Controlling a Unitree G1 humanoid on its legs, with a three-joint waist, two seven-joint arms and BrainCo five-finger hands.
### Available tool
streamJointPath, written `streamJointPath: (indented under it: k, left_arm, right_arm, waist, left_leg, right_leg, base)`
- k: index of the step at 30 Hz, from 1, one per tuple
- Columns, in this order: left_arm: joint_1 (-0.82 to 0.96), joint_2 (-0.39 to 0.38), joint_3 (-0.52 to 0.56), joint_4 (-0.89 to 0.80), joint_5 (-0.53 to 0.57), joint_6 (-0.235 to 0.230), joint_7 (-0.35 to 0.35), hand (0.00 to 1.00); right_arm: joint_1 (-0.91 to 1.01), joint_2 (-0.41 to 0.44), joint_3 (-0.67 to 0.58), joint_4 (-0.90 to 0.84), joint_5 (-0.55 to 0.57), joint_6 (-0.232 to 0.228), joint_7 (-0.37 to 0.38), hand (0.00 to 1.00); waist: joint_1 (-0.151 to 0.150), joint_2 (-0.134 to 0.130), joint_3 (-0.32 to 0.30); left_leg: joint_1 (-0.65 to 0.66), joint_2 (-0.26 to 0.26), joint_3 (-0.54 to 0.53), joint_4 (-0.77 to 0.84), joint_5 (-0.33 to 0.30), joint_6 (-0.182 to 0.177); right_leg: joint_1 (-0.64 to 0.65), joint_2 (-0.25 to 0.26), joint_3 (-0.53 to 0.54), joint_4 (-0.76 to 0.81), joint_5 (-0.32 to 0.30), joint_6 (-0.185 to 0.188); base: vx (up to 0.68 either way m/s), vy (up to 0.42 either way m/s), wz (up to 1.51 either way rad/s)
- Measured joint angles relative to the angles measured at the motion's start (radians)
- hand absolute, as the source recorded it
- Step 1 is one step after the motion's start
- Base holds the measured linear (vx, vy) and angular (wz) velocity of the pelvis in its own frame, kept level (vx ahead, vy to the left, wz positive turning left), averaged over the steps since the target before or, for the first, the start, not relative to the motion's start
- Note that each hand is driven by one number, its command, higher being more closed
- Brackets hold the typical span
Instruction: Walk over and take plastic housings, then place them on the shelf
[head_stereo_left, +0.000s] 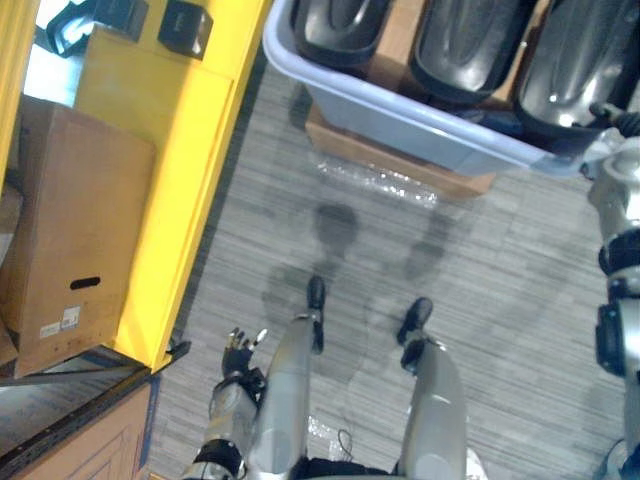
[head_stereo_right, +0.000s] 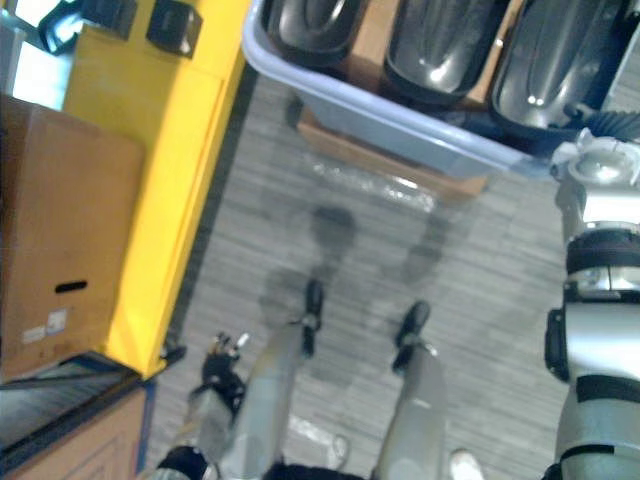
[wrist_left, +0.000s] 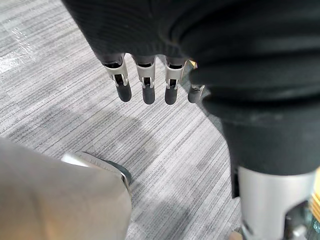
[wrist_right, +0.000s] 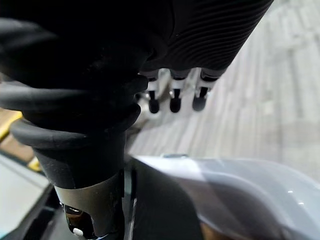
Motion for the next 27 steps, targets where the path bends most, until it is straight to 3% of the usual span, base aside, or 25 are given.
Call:
streamJointPath:
  k: [3, 4, 9, 16, 19, 27]
  left_arm:
    - [0.001, 0.001, -0.005, -0.013, -0.002, -0.001, -0.009, 0.00]
    - [0.001, 0.001, -0.005, -0.019, -0.012, -0.002, -0.012, 0.00]
    - [0.001, 0.001, -0.007, -0.022, -0.031, -0.004, -0.019, 0.00]
    - [0.001, 0.001, -0.013, -0.026, -0.037, -0.026, -0.020, 0.00]
    - [0.001, 0.001, -0.014, -0.026, -0.037, -0.027, -0.020, 0.00]
    - [0.003, 0.001, -0.015, -0.029, -0.040, -0.031, -0.021, 0.00]
  right_arm:
    - [-0.002, -0.031, 0.009, -0.015, -0.019, -0.003, 0.000, 0.00]
    - [-0.002, -0.041, 0.009, -0.015, -0.020, -0.001, 0.000, 1.00]
    - [0.002, -0.041, 0.025, -0.004, -0.020, 0.025, 0.019, 1.00]
    - [0.003, -0.067, 0.048, 0.011, -0.046, 0.087, 0.122, 1.00]
    - [0.003, -0.066, 0.050, 0.016, -0.047, 0.091, 0.157, 1.00]
    - [0.012, -0.067, 0.090, 0.015, -0.050, 0.085, 0.160, 1.00]
  waist:
    - [0.003, 0.000, 0.000]
    - [0.004, 0.000, 0.000]
    - [0.007, 0.001, 0.000]
    - [0.022, 0.001, 0.000]
    - [0.022, 0.002, -0.001]
    - [0.024, 0.003, -0.001]
  left_leg:
    - [-0.022, 0.000, -0.004, 0.016, -0.001, 0.000]
    - [-0.036, 0.002, -0.005, 0.024, -0.001, 0.000]
    - [-0.050, 0.002, -0.005, 0.035, -0.001, 0.000]
    - [-0.070, 0.003, -0.010, 0.055, -0.001, 0.000]
    - [-0.070, 0.003, -0.010, 0.057, -0.002, 0.000]
    - [-0.084, 0.002, -0.010, 0.058, -0.001, 0.000]
  right_leg:
    - [-0.023, -0.003, -0.001, 0.023, -0.009, -0.001]
    - [-0.036, -0.003, 0.000, 0.031, -0.010, -0.002]
    - [-0.051, -0.005, 0.002, 0.043, -0.011, -0.004]
    - [-0.068, -0.007, 0.001, 0.061, -0.014, -0.008]
    - [-0.068, -0.008, 0.002, 0.061, -0.014, -0.008]
    - [-0.082, -0.011, 0.002, 0.067, -0.015, -0.009]
  base:
    - [0.00, -0.006, 0.01]
    - [0.00, 0.000, 0.00]
    - [0.00, 0.000, 0.00]
    - [0.00, 0.000, 0.00]
    - [0.00, 0.000, 0.00]
    - [0.01, 0.000, 0.00]
